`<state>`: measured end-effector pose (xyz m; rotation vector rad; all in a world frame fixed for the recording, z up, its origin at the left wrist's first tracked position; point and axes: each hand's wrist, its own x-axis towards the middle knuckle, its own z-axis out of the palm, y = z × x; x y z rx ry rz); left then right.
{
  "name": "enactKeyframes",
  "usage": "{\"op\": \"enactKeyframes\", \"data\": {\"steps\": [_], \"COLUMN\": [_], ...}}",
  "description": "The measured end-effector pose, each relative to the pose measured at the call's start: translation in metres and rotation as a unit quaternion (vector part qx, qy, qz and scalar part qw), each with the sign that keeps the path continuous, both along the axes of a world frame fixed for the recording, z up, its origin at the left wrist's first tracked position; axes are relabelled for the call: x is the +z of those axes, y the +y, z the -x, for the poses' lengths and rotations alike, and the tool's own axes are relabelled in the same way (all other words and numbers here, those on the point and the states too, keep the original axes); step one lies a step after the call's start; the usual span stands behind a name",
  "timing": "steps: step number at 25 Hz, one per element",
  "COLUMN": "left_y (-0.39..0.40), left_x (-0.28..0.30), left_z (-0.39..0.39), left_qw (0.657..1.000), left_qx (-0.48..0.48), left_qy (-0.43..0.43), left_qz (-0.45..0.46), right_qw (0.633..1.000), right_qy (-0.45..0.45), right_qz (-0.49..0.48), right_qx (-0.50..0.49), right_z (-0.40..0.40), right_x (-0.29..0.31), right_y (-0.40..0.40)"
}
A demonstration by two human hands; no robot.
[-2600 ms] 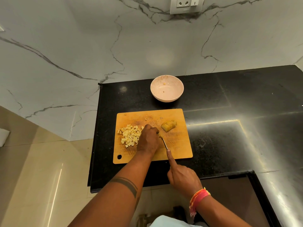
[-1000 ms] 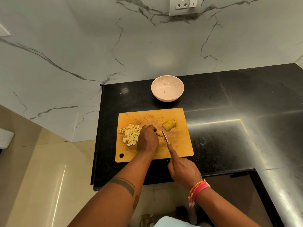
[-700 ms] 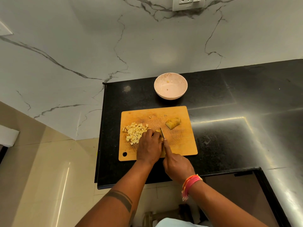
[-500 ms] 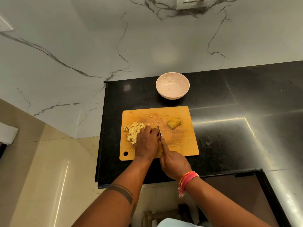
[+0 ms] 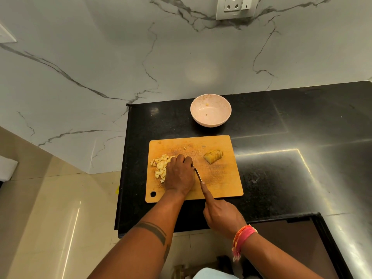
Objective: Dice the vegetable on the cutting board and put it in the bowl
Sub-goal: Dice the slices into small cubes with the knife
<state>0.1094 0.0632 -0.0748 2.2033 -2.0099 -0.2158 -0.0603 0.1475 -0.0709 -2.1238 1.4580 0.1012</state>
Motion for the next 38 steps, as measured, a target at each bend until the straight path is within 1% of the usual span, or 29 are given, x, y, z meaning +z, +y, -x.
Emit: {"op": "enactKeyframes", "data": {"steps": [3,7,10,13,15,18,22,25,28,29,31,33,36,38], "left_y": [-0.002,0.001,0.011,0.021,0.023,0.022,0.020,0.020,0.020,0.019,0.015,0.007,-0.010,-0.020], "left_x": [0.006,0.011,0.009,0.006,0.006,0.007,0.011,0.011,0.011,0.011,0.012,0.013,0.013,0.012], "left_z": [-0.001,-0.006,-0.014,-0.026,-0.032,-0.032,-0.019,-0.016,-0.014,-0.013,-0.008,0.002,0.028,0.046], "left_qw": [0.999,0.996,0.995,0.993,0.991,0.990,0.992,0.994,0.994,0.993,0.991,0.986,0.970,0.959], "left_qx": [0.031,0.060,0.075,0.084,0.092,0.102,0.083,0.073,0.064,0.060,0.050,0.031,0.033,0.048], "left_qy": [0.015,0.053,0.064,0.081,0.087,0.089,0.084,0.075,0.082,0.088,0.113,0.161,0.241,0.276], "left_qz": [0.014,0.030,0.033,0.036,0.035,0.039,0.043,0.041,0.037,0.041,0.044,0.036,0.002,-0.026], "right_qw": [0.999,0.998,1.000,0.999,0.998,0.998,0.999,0.996,0.998,0.998,0.993,0.984,0.978,0.976], "right_qy": [-0.023,-0.022,-0.021,-0.043,-0.048,-0.030,-0.021,-0.034,-0.038,-0.047,-0.081,-0.108,-0.117,-0.114], "right_qz": [0.005,0.012,0.009,0.021,0.038,0.043,0.040,0.051,0.040,0.043,0.058,0.068,0.069,0.071], "right_qx": [-0.024,-0.049,-0.014,-0.001,-0.007,-0.039,-0.011,-0.065,-0.011,-0.013,-0.070,-0.123,-0.155,-0.171], "right_z": [0.005,-0.013,-0.040,-0.057,-0.054,-0.037,-0.032,-0.026,-0.023,-0.021,-0.014,-0.002,0.017,0.023], "right_x": [0.001,0.002,0.003,0.005,0.005,0.005,0.006,0.005,0.005,0.005,0.006,0.009,0.013,0.013], "right_y": [0.001,-0.011,-0.012,-0.013,-0.015,-0.017,-0.017,-0.024,-0.021,-0.021,-0.021,-0.022,-0.026,-0.031]}}
